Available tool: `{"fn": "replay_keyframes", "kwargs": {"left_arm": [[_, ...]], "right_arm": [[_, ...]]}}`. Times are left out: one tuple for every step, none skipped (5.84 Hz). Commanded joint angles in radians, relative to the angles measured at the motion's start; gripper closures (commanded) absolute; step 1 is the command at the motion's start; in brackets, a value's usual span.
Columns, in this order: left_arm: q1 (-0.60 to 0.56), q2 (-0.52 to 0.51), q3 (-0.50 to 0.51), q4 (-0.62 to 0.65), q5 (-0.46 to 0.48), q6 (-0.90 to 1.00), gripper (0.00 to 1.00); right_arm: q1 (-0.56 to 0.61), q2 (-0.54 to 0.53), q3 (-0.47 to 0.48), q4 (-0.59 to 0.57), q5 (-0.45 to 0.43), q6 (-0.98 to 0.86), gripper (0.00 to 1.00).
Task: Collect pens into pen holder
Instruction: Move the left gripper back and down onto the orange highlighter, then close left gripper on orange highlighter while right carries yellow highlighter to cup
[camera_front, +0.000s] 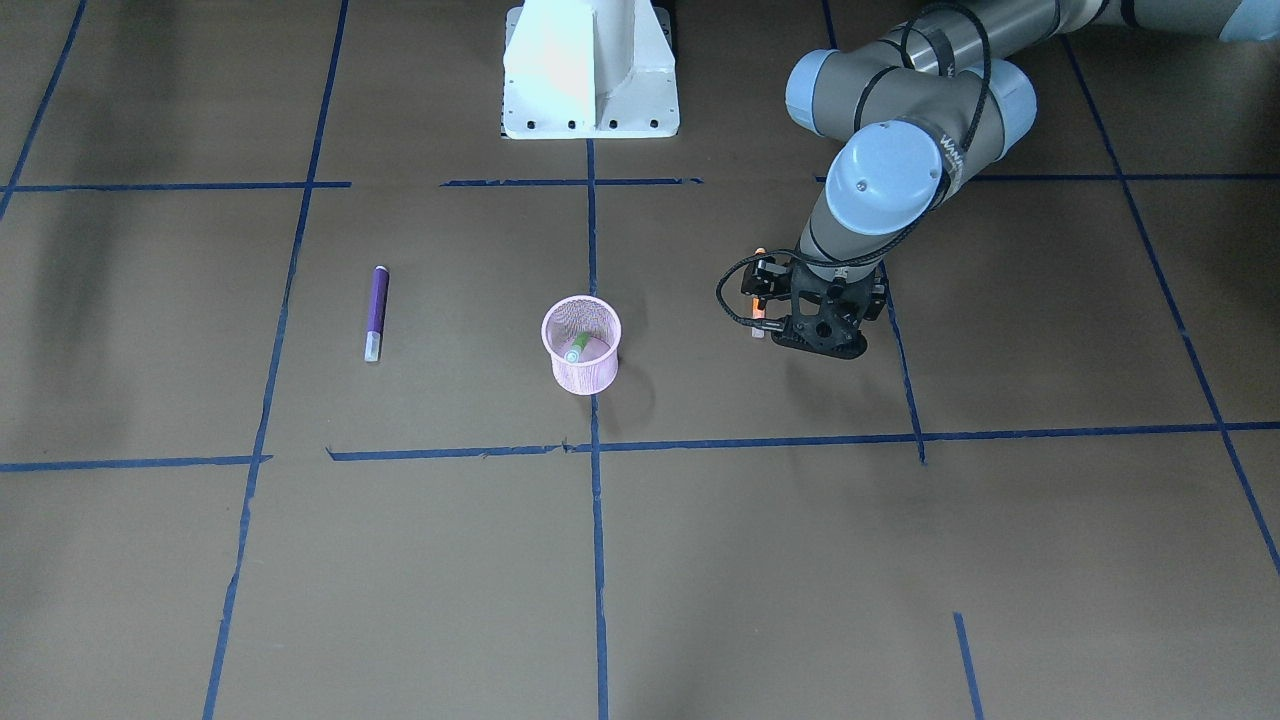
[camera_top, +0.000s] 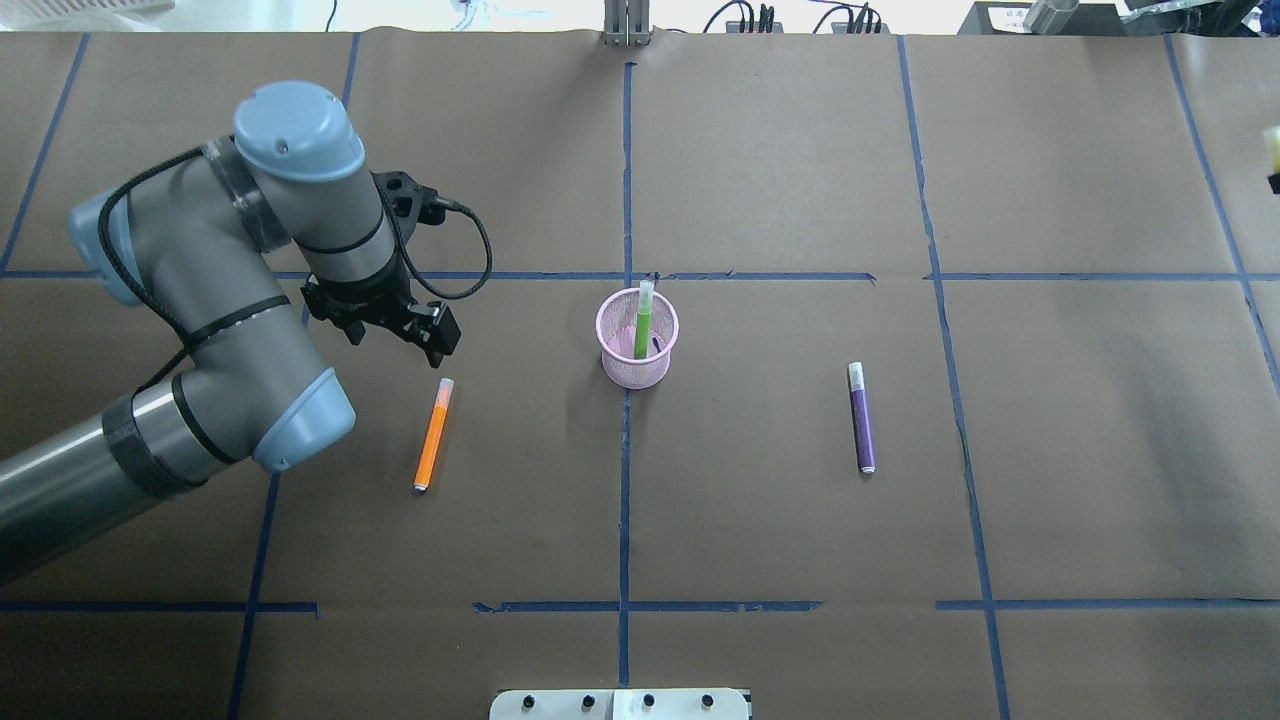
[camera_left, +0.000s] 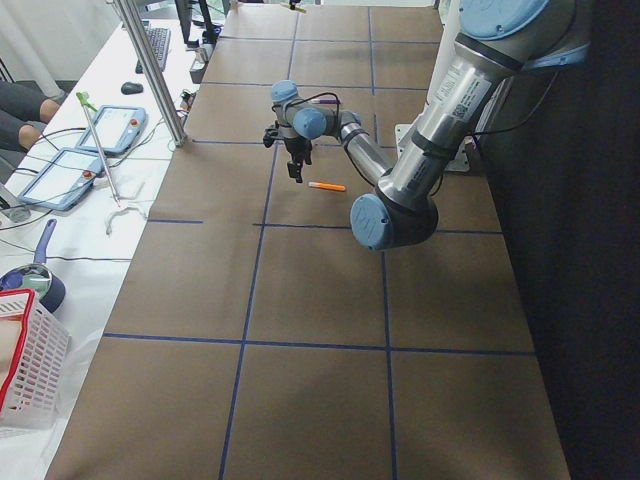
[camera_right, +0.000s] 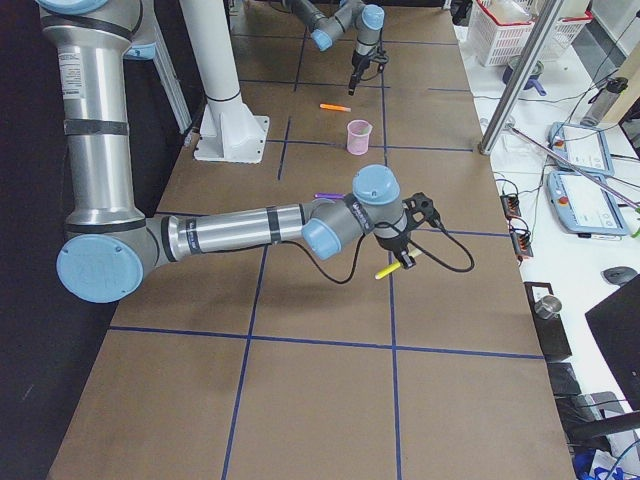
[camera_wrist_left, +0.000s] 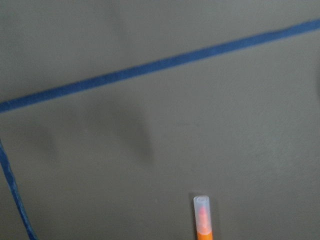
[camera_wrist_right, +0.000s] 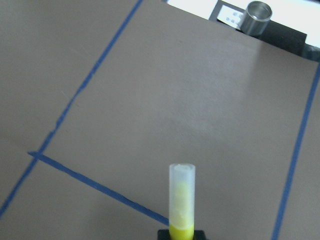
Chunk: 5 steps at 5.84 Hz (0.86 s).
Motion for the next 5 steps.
{"fn": "replay_keyframes", "kwargs": {"left_arm": [[0.045,0.023,0.012,-0.047,0.009,-0.019,0.0],[0.065,0.028,0.018,-0.093,0.009,-0.071,0.0],[0.067,0.031,0.027,-0.113,0.009,-0.076,0.0],[0.071,0.031,0.039,-0.121,0.009,-0.09,0.0],[0.073,0.029,0.081,-0.188,0.009,-0.131,0.0]], "right_arm": [[-0.134,0.111,0.073,-0.004,-0.035,0.267,1.0],[-0.235,0.157,0.11,-0.007,-0.125,0.385,1.0],[-0.3,0.206,0.124,-0.013,-0.168,0.462,1.0],[-0.339,0.244,0.13,-0.014,-0.182,0.532,1.0],[-0.391,0.286,0.134,-0.014,-0.219,0.599,1.0]]}}
